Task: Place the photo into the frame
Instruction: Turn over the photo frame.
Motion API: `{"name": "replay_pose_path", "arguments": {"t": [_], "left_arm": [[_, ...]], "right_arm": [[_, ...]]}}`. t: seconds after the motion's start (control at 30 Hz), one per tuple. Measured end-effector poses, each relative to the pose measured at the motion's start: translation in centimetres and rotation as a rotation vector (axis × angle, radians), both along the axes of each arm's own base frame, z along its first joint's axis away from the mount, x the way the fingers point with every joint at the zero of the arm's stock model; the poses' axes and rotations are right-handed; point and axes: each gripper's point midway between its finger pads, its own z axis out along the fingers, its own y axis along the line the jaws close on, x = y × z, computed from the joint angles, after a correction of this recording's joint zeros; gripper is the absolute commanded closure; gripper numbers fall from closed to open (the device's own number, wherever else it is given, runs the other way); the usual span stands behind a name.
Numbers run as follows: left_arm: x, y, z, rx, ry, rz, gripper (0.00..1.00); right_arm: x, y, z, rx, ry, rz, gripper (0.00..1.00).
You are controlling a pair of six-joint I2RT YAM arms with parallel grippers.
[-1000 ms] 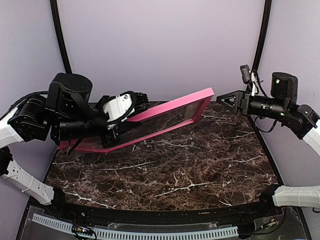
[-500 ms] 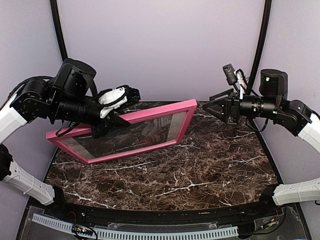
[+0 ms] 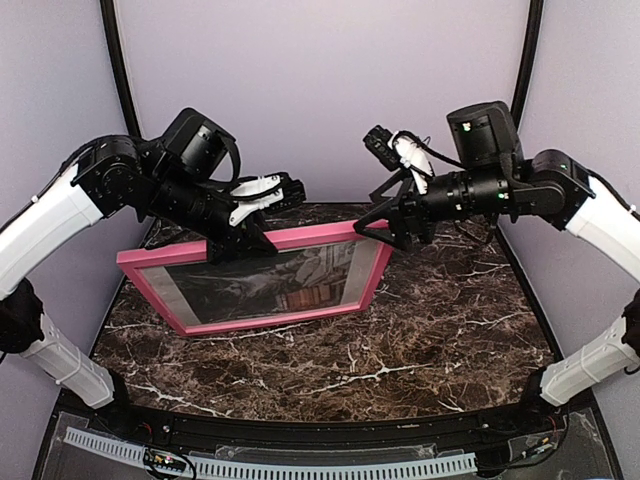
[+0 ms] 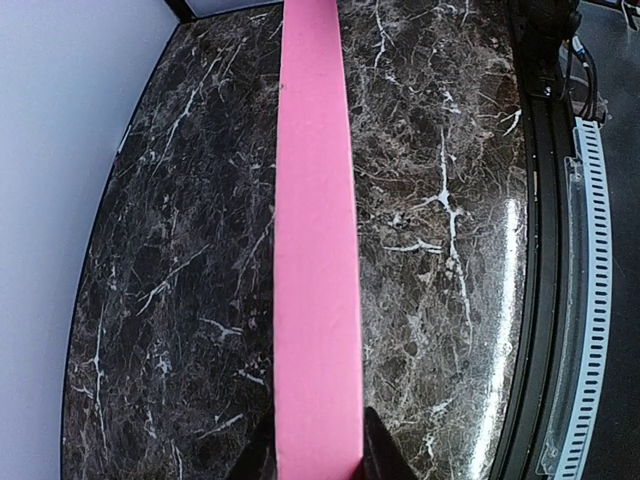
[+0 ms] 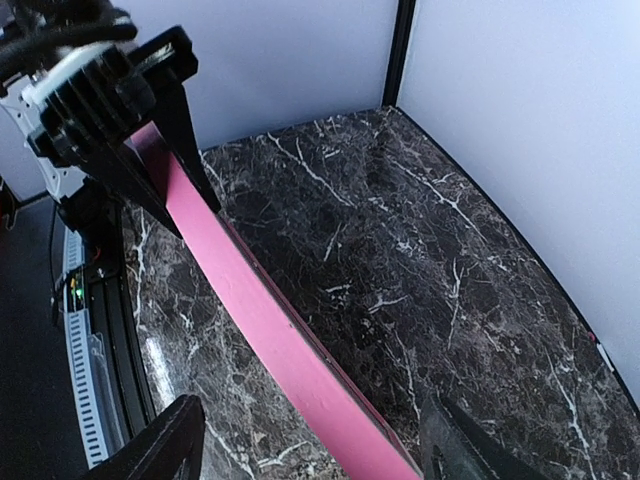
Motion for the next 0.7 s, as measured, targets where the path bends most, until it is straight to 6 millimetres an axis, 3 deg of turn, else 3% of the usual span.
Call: {"name": "replay_pose_path", "arguments": {"t": [0.27, 0.7], "left_arm": [[-0.6, -1.0, 0.2, -0.013, 0.032, -0.069, 1.0], [-0.4, -1.3, -0.7, -0.003, 0.064, -0.095, 1.0]], "right_arm": [[0.3, 3.1, -2.9, -0.232, -0.041, 0.035, 0.31], [0.1, 2.6, -5.3, -0.41, -0.036, 0.063, 0.61]]}}
